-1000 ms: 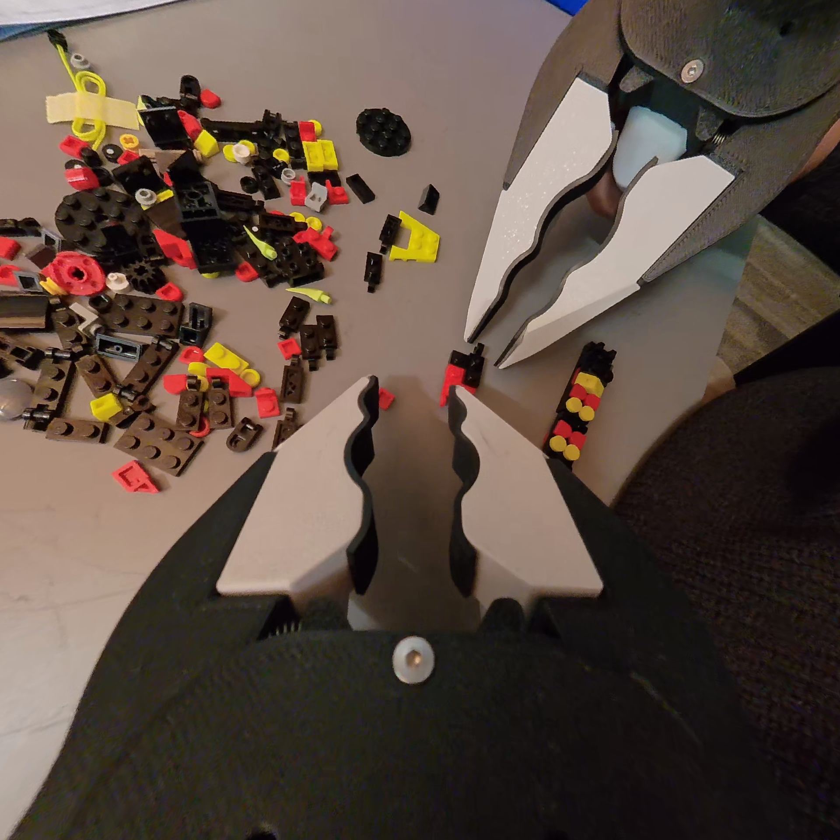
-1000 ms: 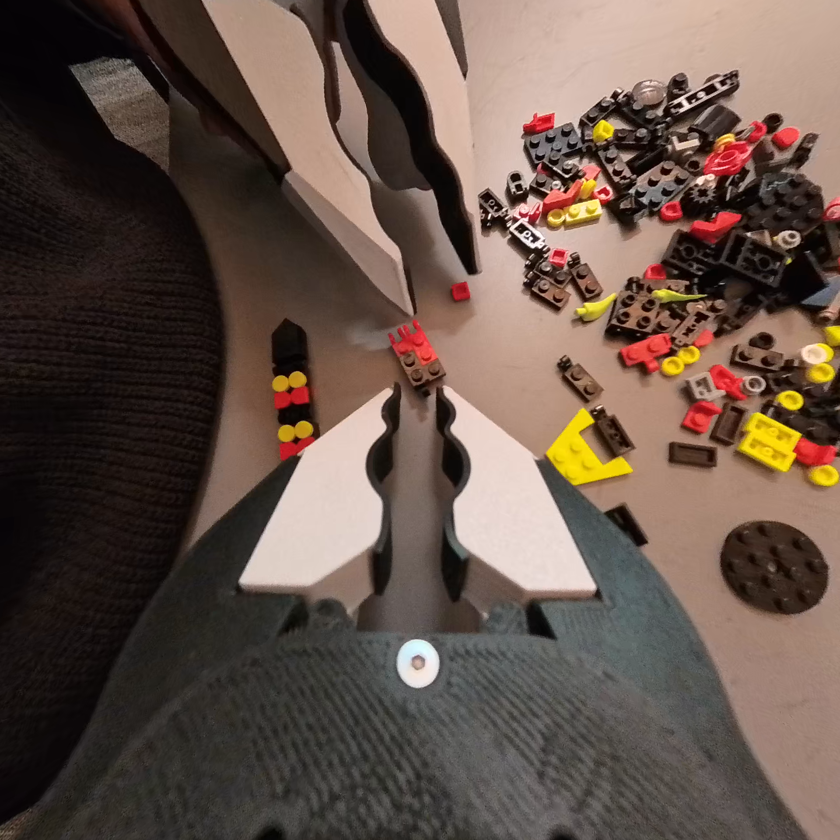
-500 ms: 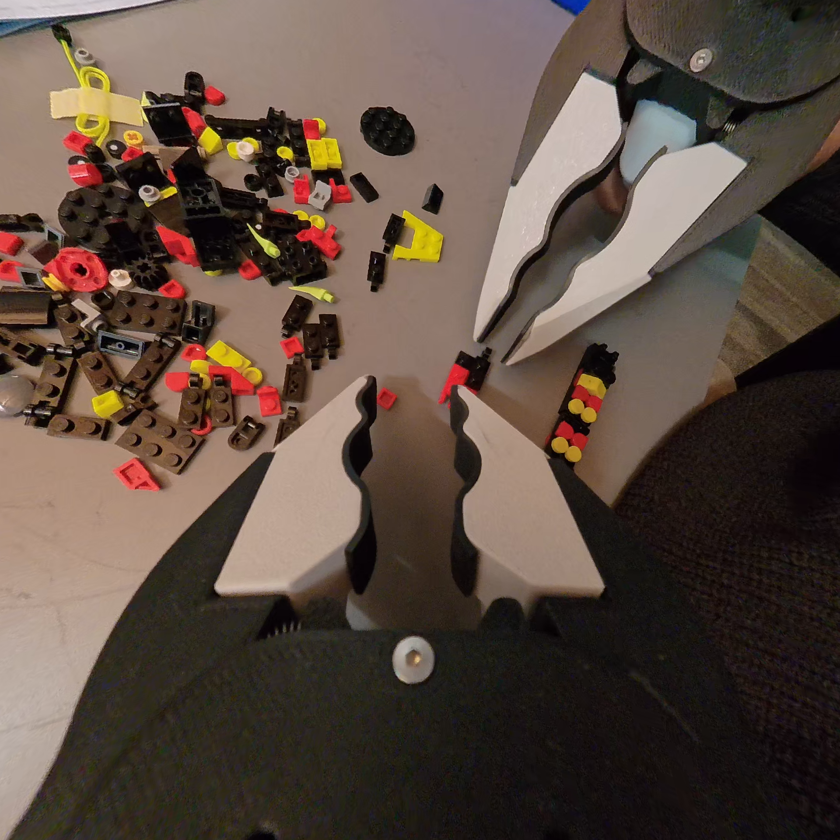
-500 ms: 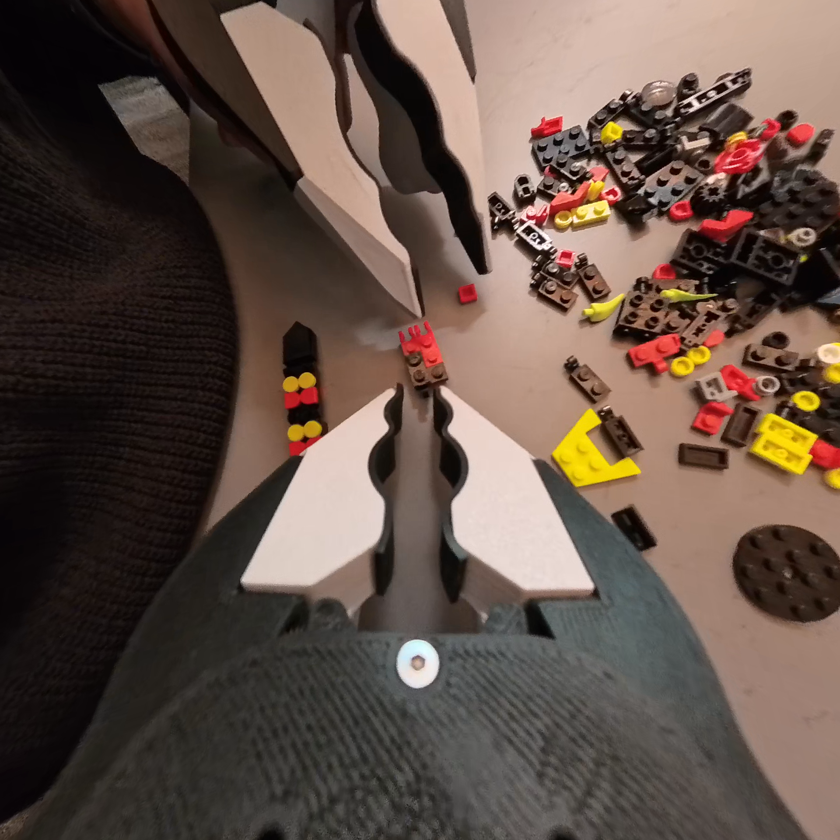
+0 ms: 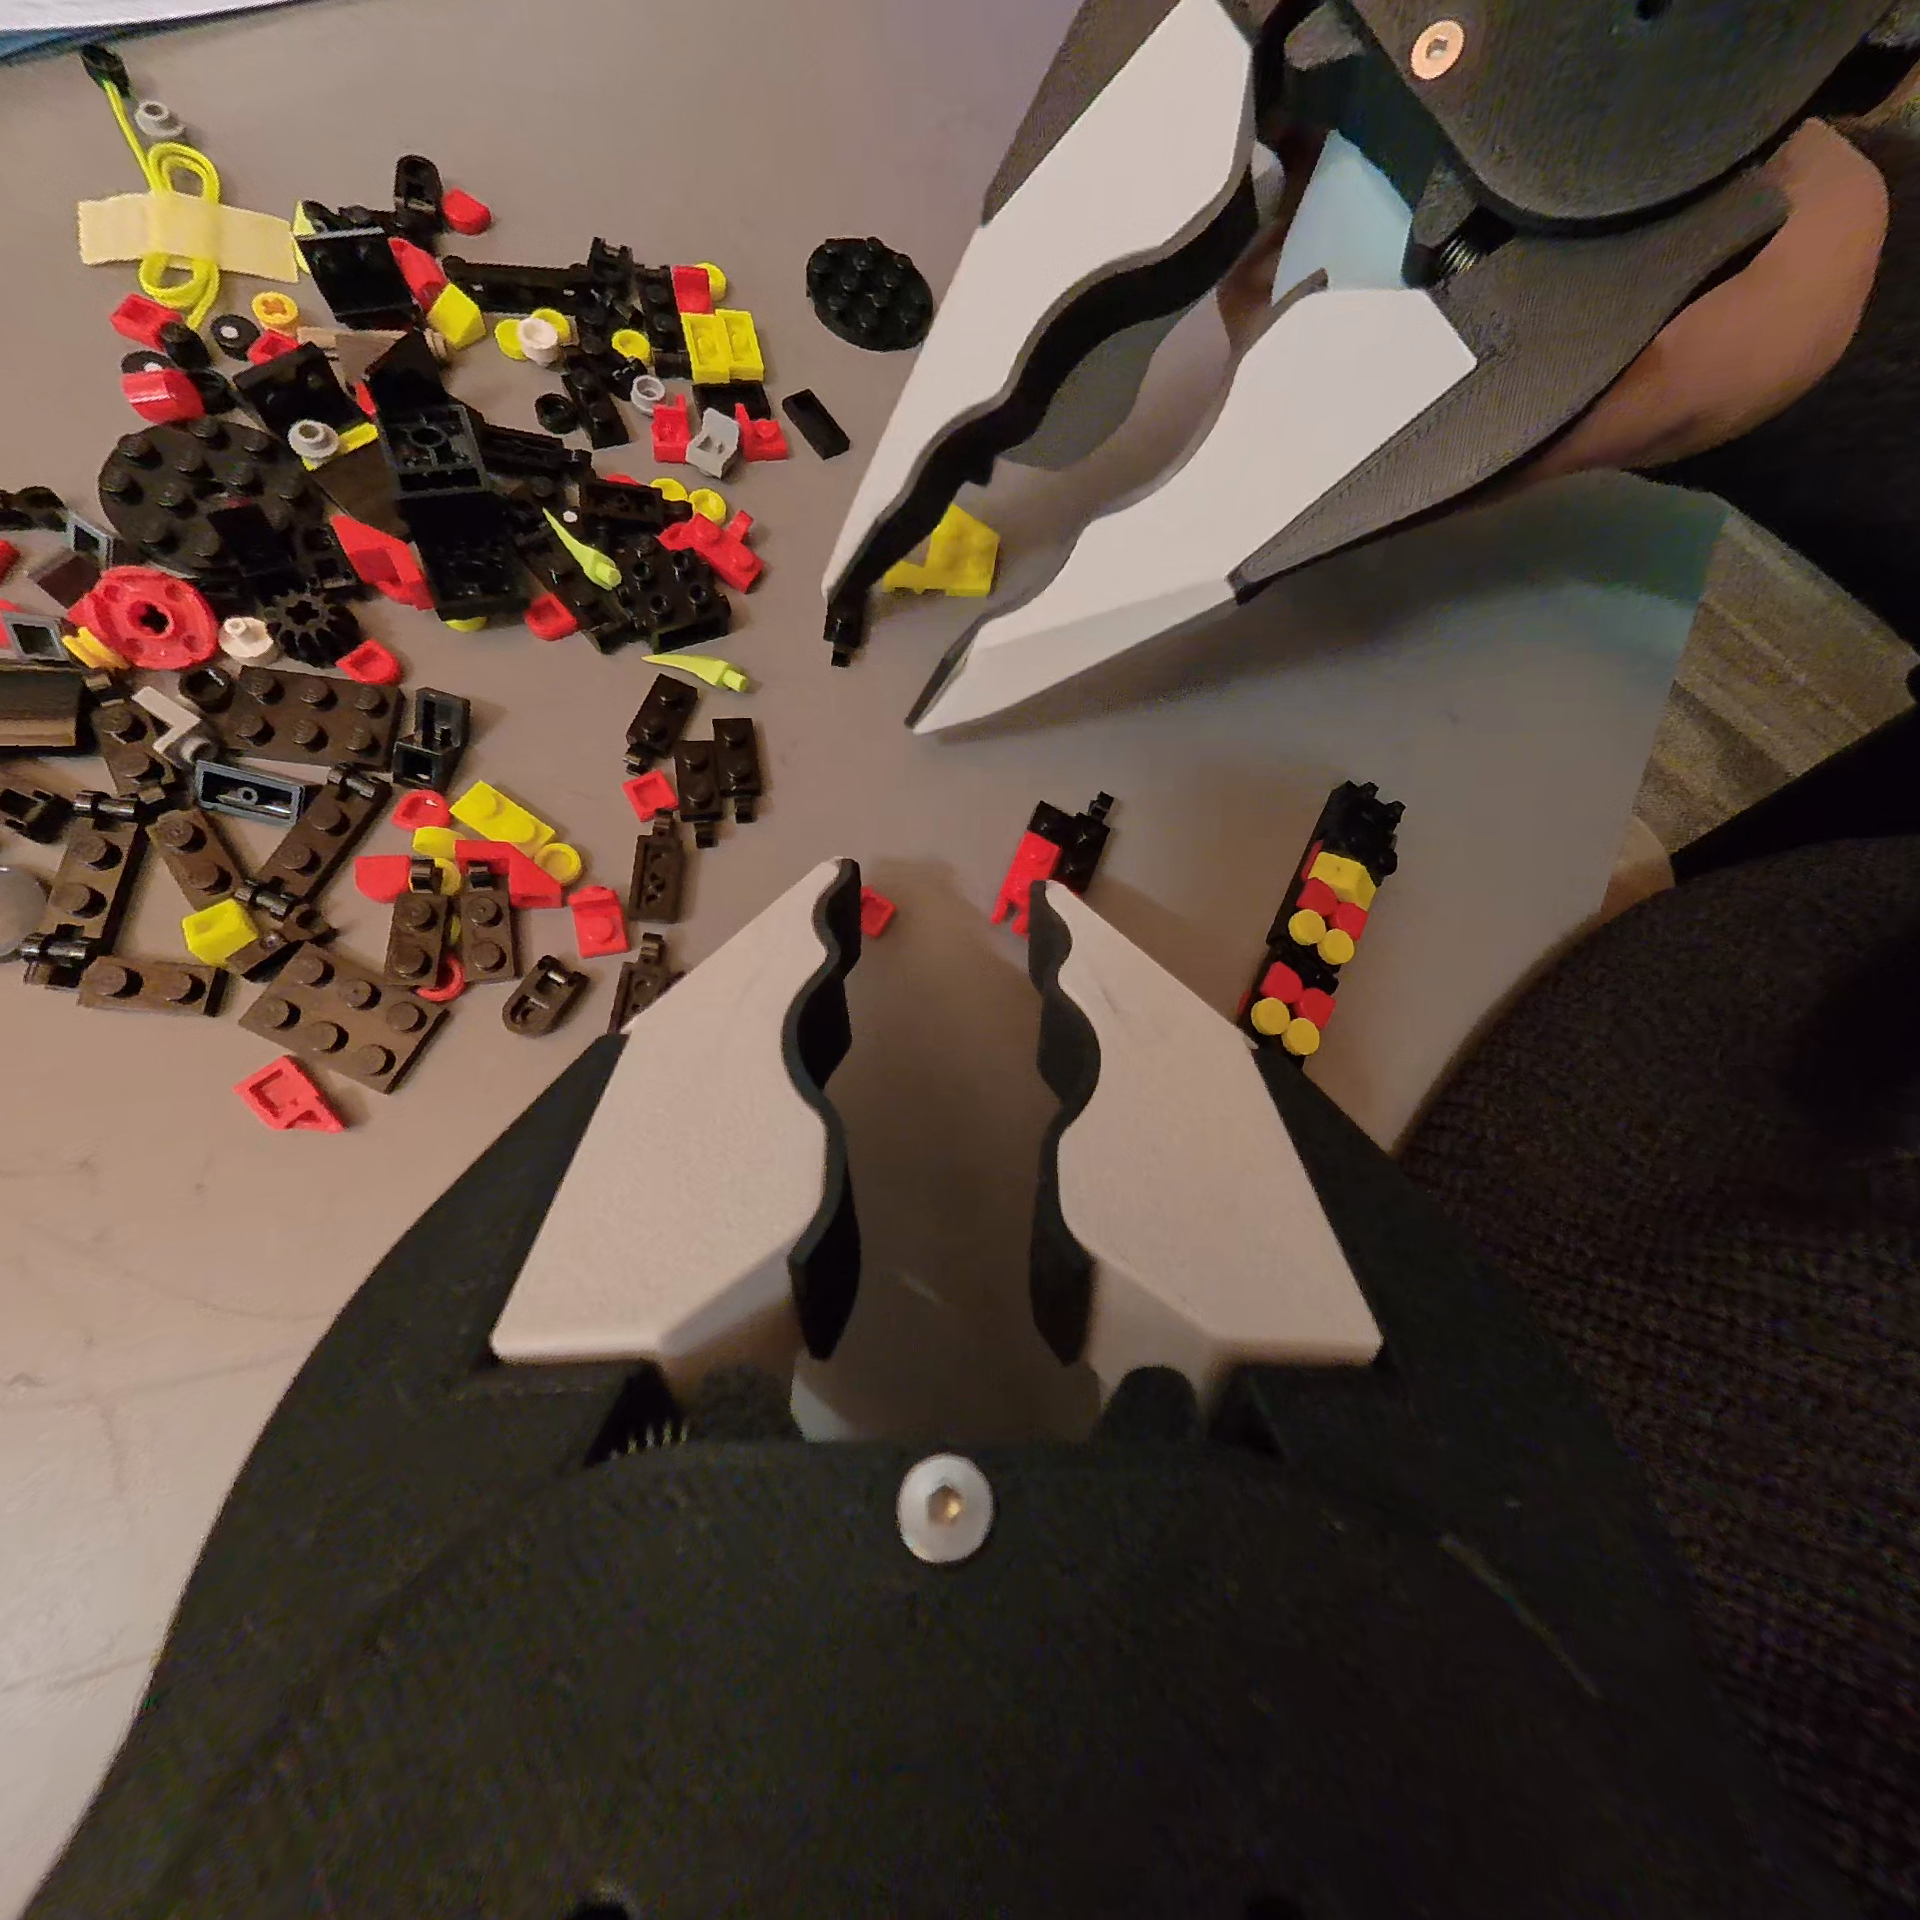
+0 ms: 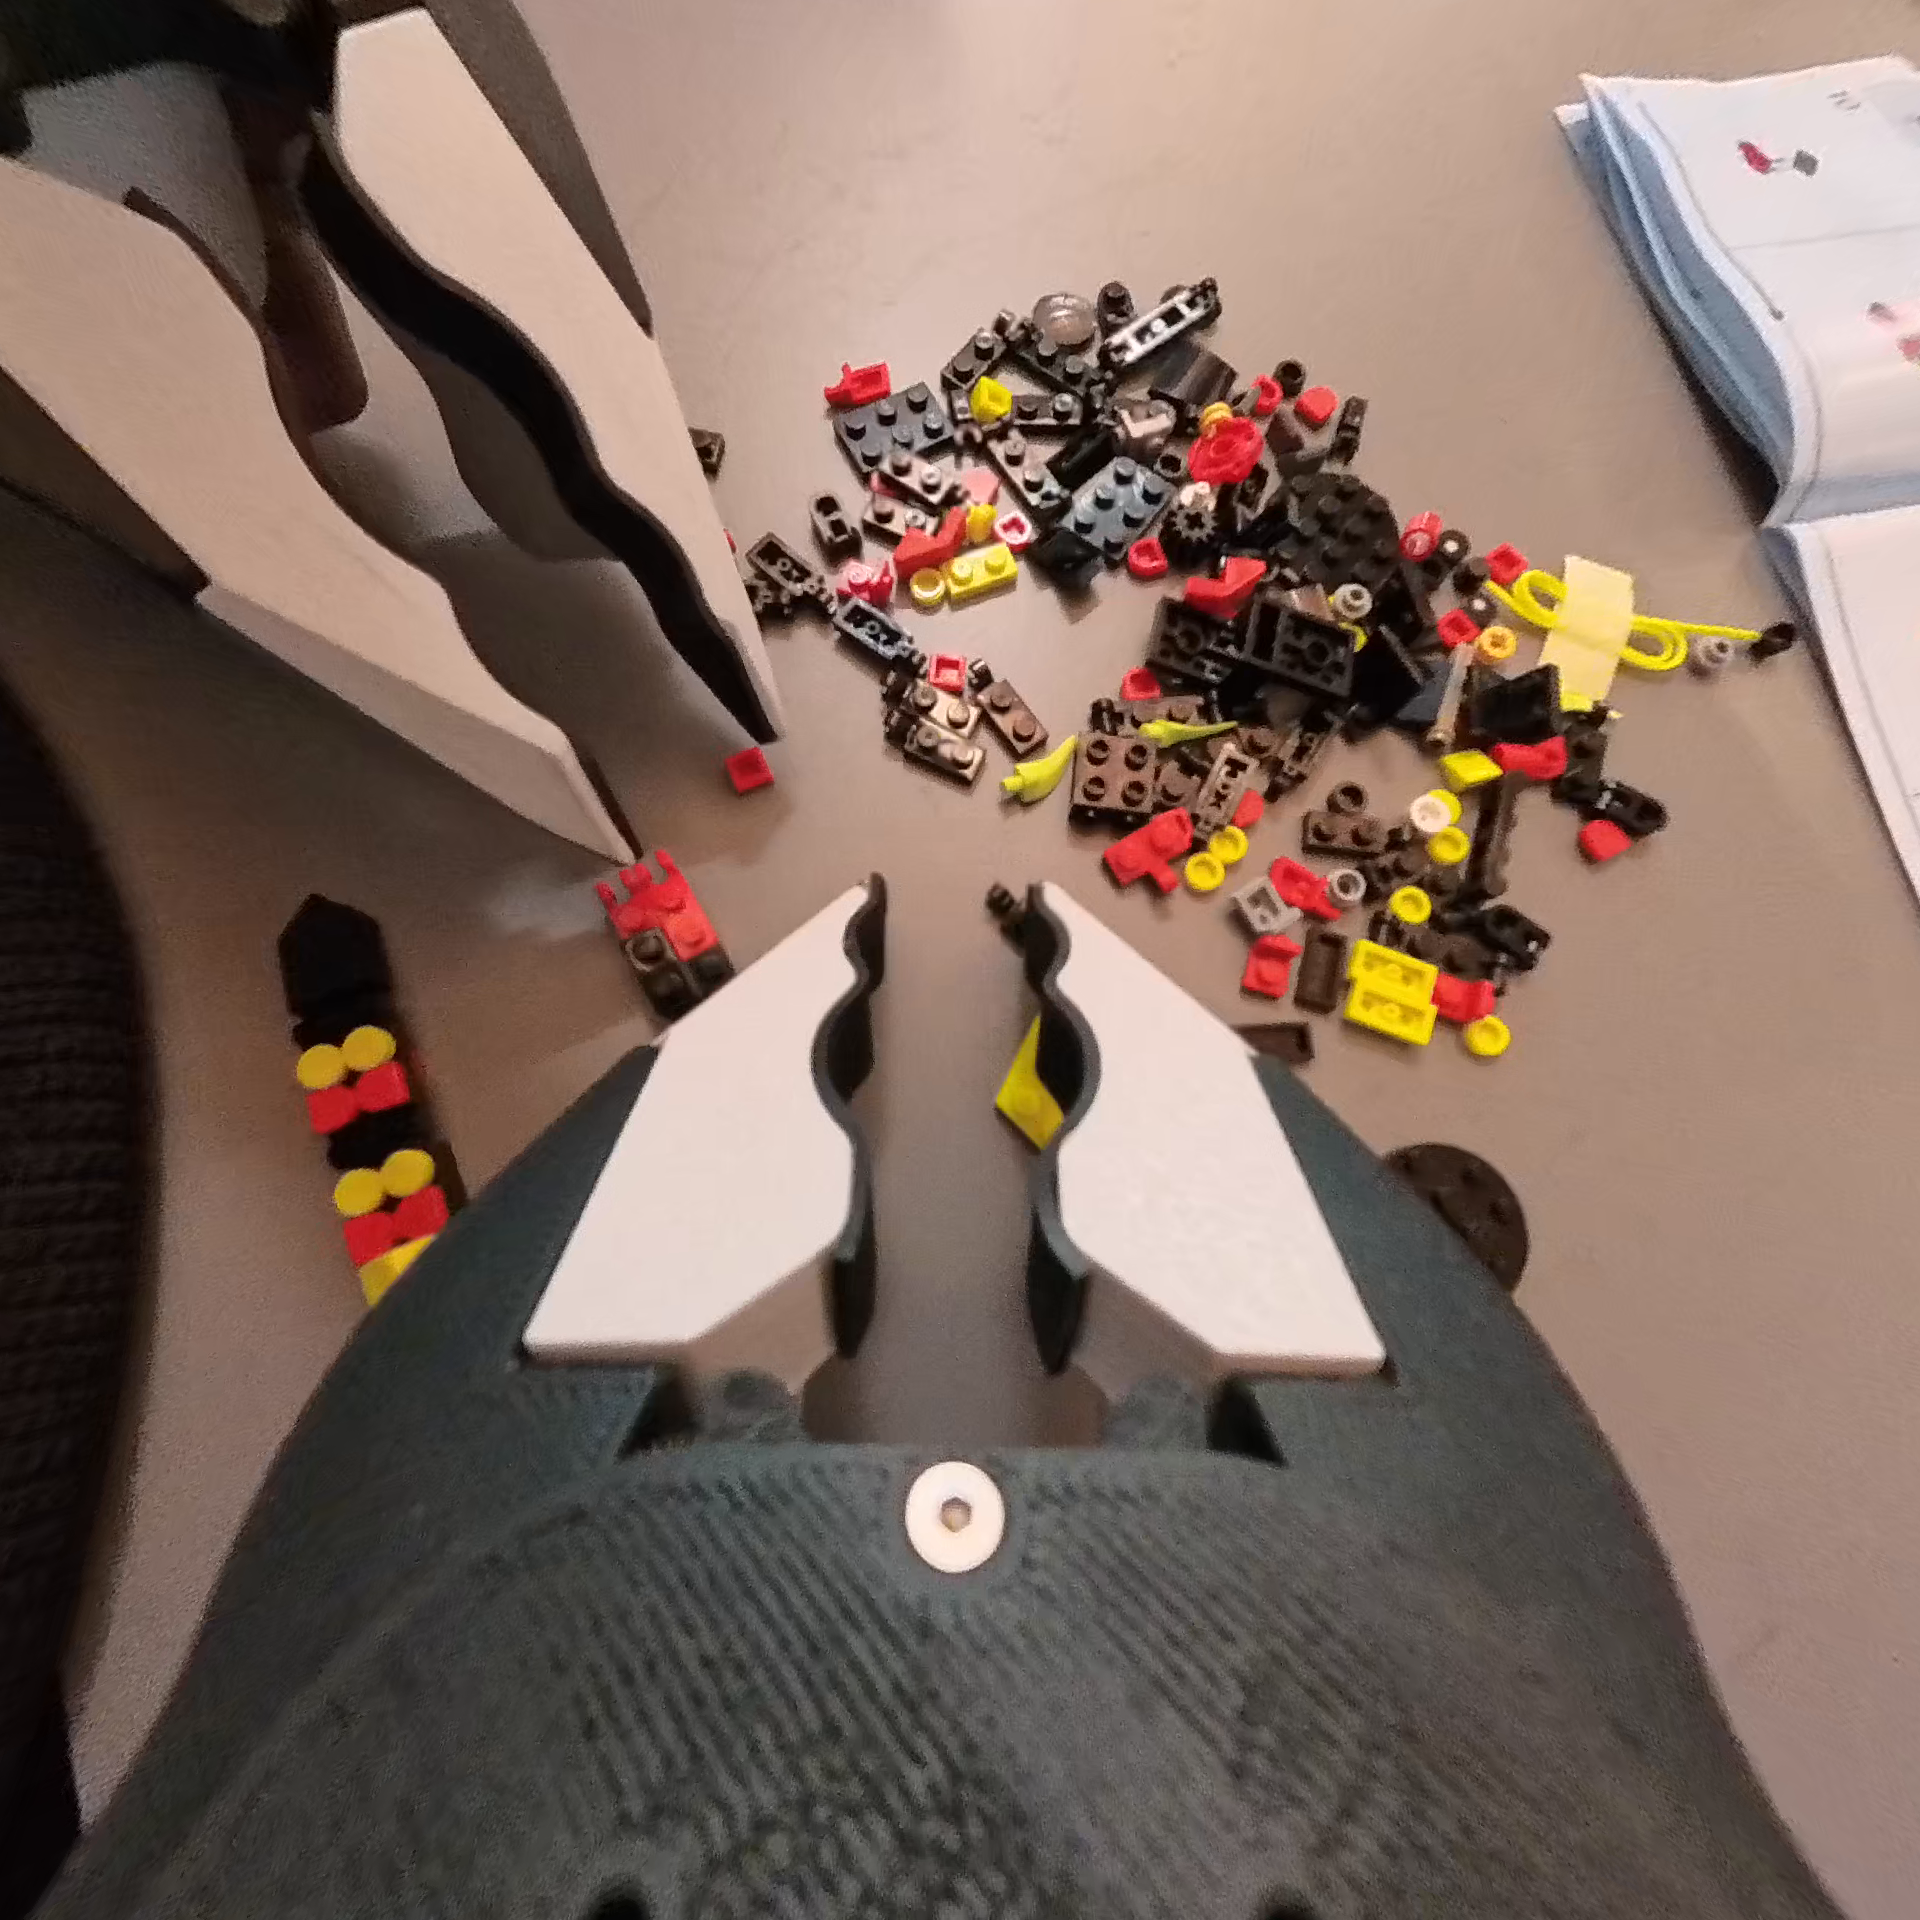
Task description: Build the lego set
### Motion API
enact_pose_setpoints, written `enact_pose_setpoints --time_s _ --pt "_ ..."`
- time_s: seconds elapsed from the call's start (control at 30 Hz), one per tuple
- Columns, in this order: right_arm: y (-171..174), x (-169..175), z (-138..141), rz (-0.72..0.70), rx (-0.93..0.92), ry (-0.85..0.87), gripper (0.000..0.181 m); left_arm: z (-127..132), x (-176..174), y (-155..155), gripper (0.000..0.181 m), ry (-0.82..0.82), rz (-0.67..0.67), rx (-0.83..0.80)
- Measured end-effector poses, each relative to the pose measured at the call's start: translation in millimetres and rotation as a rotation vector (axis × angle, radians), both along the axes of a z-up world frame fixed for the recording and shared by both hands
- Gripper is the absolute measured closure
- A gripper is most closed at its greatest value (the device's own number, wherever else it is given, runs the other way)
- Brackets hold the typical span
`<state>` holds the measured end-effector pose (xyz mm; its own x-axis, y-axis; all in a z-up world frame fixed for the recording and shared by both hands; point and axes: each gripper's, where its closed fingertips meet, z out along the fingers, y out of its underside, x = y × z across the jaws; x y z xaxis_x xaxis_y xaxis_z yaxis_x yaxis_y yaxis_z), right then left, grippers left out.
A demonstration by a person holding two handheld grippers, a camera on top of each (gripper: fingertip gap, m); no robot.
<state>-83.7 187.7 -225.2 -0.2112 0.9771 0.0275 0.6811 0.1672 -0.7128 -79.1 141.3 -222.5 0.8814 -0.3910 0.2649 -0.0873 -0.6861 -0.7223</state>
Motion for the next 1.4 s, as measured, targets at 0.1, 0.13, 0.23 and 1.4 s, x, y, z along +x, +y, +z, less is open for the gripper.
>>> enact_pose_setpoints --time_s 0.1,0.13,0.23,1.4 --pt "-0.8 -2.9 -0.5 0.002 0.021 0.011 0.154 -0.2 0.5 -0.4 0.151 0.002 -0.002 0.000" --pt "-1.4 -3.6 -0.2 0.004 0.021 0.015 0.154 -0.1 0.7 -0.4 0.151 0.003 -0.003 0.000" --pt "-3.0 -3.1 -2.6 -0.003 -0.011 0.005 0.154 -0.4 1.3 -0.6 0.151 0.005 -0.005 0.000" --pt "-3.3 13.6 -6.6 -0.023 -0.146 -0.073 0.168 -1.3 5.5 -2.5 0.151 0.009 -0.031 -0.002"
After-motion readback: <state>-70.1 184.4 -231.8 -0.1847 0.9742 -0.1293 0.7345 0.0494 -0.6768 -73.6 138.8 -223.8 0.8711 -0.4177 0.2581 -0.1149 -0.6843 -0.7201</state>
